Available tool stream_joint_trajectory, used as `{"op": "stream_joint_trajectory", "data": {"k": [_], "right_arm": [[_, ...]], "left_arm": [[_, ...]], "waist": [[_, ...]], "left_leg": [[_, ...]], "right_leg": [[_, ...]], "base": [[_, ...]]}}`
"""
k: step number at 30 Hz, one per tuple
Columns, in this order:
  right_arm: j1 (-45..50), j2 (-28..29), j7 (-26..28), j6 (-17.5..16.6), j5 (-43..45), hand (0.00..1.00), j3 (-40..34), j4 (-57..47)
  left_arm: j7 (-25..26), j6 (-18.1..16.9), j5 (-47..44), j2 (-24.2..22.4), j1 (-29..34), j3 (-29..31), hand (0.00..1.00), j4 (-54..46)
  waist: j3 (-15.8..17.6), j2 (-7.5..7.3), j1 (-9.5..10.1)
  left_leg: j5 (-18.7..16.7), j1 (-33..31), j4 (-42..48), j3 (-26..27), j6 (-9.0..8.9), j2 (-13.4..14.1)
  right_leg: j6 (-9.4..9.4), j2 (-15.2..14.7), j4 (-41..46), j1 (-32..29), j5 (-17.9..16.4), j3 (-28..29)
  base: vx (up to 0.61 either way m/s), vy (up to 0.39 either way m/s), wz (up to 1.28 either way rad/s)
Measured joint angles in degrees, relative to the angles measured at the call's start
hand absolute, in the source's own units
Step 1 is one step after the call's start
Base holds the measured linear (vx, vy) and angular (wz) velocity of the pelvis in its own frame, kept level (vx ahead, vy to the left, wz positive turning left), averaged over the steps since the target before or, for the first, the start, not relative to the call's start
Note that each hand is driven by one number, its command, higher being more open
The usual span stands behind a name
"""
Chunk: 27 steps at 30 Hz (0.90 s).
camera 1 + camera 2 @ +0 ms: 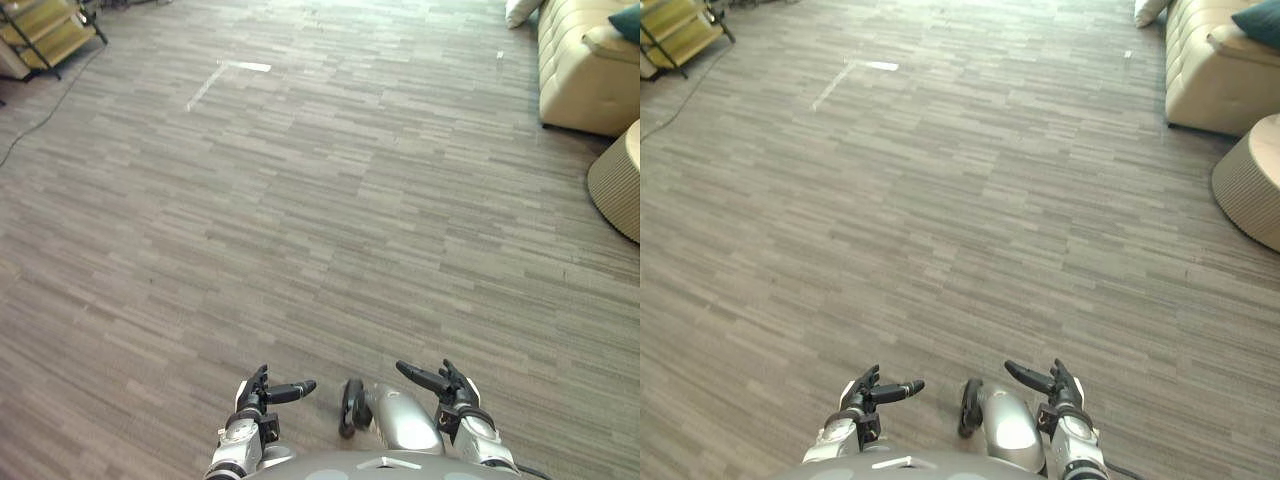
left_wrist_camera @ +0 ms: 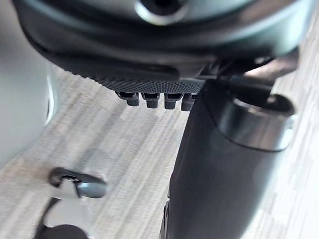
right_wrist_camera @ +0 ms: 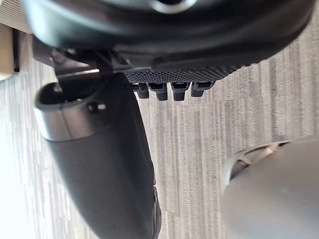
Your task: Pick up cushions and gather them together orderly.
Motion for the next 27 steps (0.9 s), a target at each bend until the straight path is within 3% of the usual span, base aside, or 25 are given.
{"op": "stream_joint_trajectory", "data": {"k": [1, 3, 4, 6, 9, 10, 11, 12, 13, 14, 15, 16, 18, 19, 21, 22, 24, 25, 26, 27], "right_arm": [[0.0, 0.1, 0.0, 0.0, 0.3, 1.0, 0.0, 0.6], [0.0, 0.3, -0.1, 0.6, 0.4, 1.0, 0.1, 1.1], [0.1, 0.4, -0.2, 0.7, 0.4, 1.0, 0.1, 1.3], [-0.2, 0.6, -0.3, 0.7, 0.3, 1.0, 0.4, 1.8], [0.3, -0.5, -0.5, 0.7, 0.3, 1.0, 1.9, 2.0], [0.9, 0.0, -0.8, 0.7, 0.2, 1.0, 2.0, 2.0], [1.5, 0.3, -0.8, 0.7, 0.1, 1.0, 2.0, 2.0], [2.7, 0.6, -0.7, 0.6, -0.3, 1.0, 2.0, 1.9], [2.8, 0.7, -0.7, 0.6, -0.1, 1.0, 1.6, 2.1], [2.6, 1.0, -0.7, 0.7, -0.5, 1.0, 1.9, 2.2], [2.4, 1.5, -0.6, 0.7, -0.8, 1.0, 1.9, 2.2], [2.3, 1.9, -0.3, 0.7, -1.3, 1.0, 1.9, 2.2], [1.8, 1.9, -0.1, 0.7, -1.5, 1.0, 1.9, 2.1], [1.4, 1.3, 0.0, 0.4, -2.3, 1.0, 2.5, 1.7], [1.1, 0.5, 0.1, -0.7, -2.7, 1.0, 2.9, 1.3], [0.1, 0.0, 0.3, -0.9, -2.7, 1.0, 3.1, 0.5], [-0.3, -0.1, 0.3, -0.9, -2.7, 1.0, 3.2, 0.1], [-0.3, -0.2, 0.3, -1.0, -2.3, 1.0, 3.8, -0.7], [-0.2, -0.2, 0.3, -1.1, -2.4, 1.0, 4.1, -0.7], [-0.1, -0.7, 0.3, -1.0, -1.9, 1.0, 3.7, -0.1]], "left_arm": [[0.0, 0.0, 0.0, 0.2, 0.0, 0.2, 1.0, -0.7], [-0.1, -0.9, -0.2, 0.0, 0.0, 0.2, 1.0, -1.9], [-0.1, -1.2, -0.2, -0.3, 0.0, 0.2, 1.0, -2.6], [0.0, -1.1, -0.3, -0.3, 0.3, 0.4, 1.0, -2.7], [0.3, -1.0, -0.4, -0.2, 1.0, 1.5, 1.0, -2.6], [0.4, -0.9, -0.4, 0.9, 1.5, 1.6, 1.0, -2.2], [0.4, -0.8, -0.4, 1.2, 1.9, 1.7, 1.0, -2.0], [0.4, -0.6, -0.5, 1.7, 2.6, 1.8, 1.0, -1.7], [0.6, -0.6, -0.8, 1.9, 2.3, 2.2, 1.0, -0.9], [0.7, -0.4, -0.8, 3.5, 1.9, 1.6, 1.0, 0.1], [0.8, -0.3, -0.8, 4.2, 1.9, 1.3, 1.0, 0.4], [1.0, -0.1, -0.8, 4.9, 1.9, 0.7, 1.0, 1.1], [1.4, 0.2, -0.8, 4.9, 1.9, -0.3, 1.0, 1.9], [1.4, 0.2, -0.8, 4.7, 2.1, -1.5, 1.0, 1.9], [1.4, 0.2, -0.8, 4.5, 2.0, -2.9, 1.0, 1.9], [1.3, 0.2, -0.9, 4.4, 2.0, -3.3, 1.0, 2.0], [1.3, 0.3, -0.8, 4.3, 1.8, -3.4, 1.0, 2.6], [1.3, 0.3, -0.8, 4.4, 1.7, -4.3, 1.0, 3.2], [1.3, 0.3, -0.8, 4.5, 1.8, -4.4, 1.0, 3.2], [1.0, 0.4, -0.5, 4.4, 1.4, -4.9, 1.0, 4.6]], "waist": [[0.1, -0.26, 0.52], [0.4, -0.67, 2.03], [0.4, -0.71, 2.25], [0.4, -0.11, 2.55], [0.0, 1.19, 3.14], [-0.4, -0.18, 4.27], [-1.1, -0.89, 4.52], [-2.8, -2.3, 4.63], [-3.4, -2.45, 4.85], [-3.7, -5.01, 4.93], [-3.7, -6.2, 4.94], [-3.5, -6.77, 4.68], [-3.1, -6.06, 4.51], [-3.0, -4.61, 4.22], [-2.8, -3.05, 3.6], [-2.3, -2.2, 2.93], [-2.3, -2.2, 2.23], [-2.3, -2.76, 1.56], [-2.3, -3.26, 1.39], [-2.2, -3.19, 0.95]], "left_leg": [[-2.0, -2.0, -2.4, 1.8, 2.21, -0.5], [-4.8, -7.1, -16.7, 3.2, 6.04, -3.6], [-4.7, -8.1, -23.8, 2.7, 6.3, -5.3], [0.7, -10.0, -45.3, -1.8, 5.94, -9.4], [4.7, -13.2, -51.9, -3.1, 6.06, -9.3], [9.4, -12.7, -49.5, -3.1, 7.94, -10.1], [10.0, -12.7, -48.5, -2.9, 8.67, -10.7], [10.9, -13.0, -46.1, -2.8, 10.27, -12.0], [11.2, -12.5, -44.3, -2.8, 11.62, -13.0], [7.9, -9.3, -43.8, -0.6, 12.04, -15.3], [6.4, -7.0, -44.3, 0.4, 12.13, -16.5], [4.3, -3.3, -45.1, 0.8, 12.38, -17.7], [2.1, 1.7, -46.4, 0.9, 12.52, -17.9], [1.0, 6.7, -49.3, 0.5, 12.41, -17.5], [0.4, 12.3, -53.2, 0.7, 12.09, -15.7], [0.4, 15.3, -53.9, 2.1, 12.08, -13.2], [0.4, 17.1, -54.3, 2.6, 12.08, -11.7], [0.1, 19.5, -55.9, 3.3, 11.58, -11.3], [-0.3, 20.2, -56.4, 3.5, 11.08, -11.7], [-1.2, 23.4, -57.1, 3.4, 9.49, -11.1]], "right_leg": [[0.12, 0.3, -2.0, 2.5, 0.1, 1.0], [0.3, 0.3, -6.1, 7.5, 0.2, 4.0], [0.59, 0.0, -7.2, 8.8, 0.1, 5.1], [1.97, -0.3, -10.0, 12.3, -0.8, 8.9], [3.79, 0.3, -11.1, 15.8, -3.7, 13.0], [5.11, -1.5, -10.1, 17.7, -6.2, 15.4], [5.79, -2.4, -9.6, 17.9, -6.9, 15.9], [8.23, -4.4, -5.9, 16.7, -8.9, 16.7], [10.72, -6.2, 1.6, 14.1, -10.5, 16.7], [12.58, -10.8, 19.5, 7.3, -9.4, 15.7], [13.27, -13.4, 27.7, 4.3, -6.0, 14.4], [11.78, -17.2, 37.1, 1.3, -0.2, 11.9], [9.38, -20.3, 43.7, -0.3, -1.9, 7.7], [7.36, -20.9, 46.5, -2.9, -4.2, 5.2], [6.23, -19.3, 45.3, -7.5, -7.4, 1.8], [5.86, -17.1, 38.8, -12.5, -9.0, -1.8], [6.12, -15.6, 29.0, -17.3, -8.3, -4.3], [7.79, -13.7, 14.2, -19.7, -2.3, -4.0], [8.58, -13.4, 9.7, -19.7, 0.4, -3.9], [0.61, -12.3, 7.6, -18.6, 10.4, -3.1]], "base": [[0.41, -0.054, -0.53], [0.35, 0.001, -0.63], [0.4, 0.052, -0.7], [0.39, 0.094, -0.77], [0.48, 0.157, -0.85], [0.54, 0.193, -0.8], [0.62, 0.198, -0.73], [0.5, 0.158, -0.52], [0.87, 0.303, -0.6], [0.62, 0.24, -0.48], [0.75, 0.282, -0.36], [0.61, 0.215, -0.21], [0.53, 0.172, -0.19], [0.44, 0.116, -0.16], [0.59, 0.081, -0.06], [0.51, -0.004, -0.03], [0.54, -0.116, 0.0], [0.58, -0.195, 0.08], [0.61, -0.249, 0.23], [0.61, -0.255, -0.05]]}}
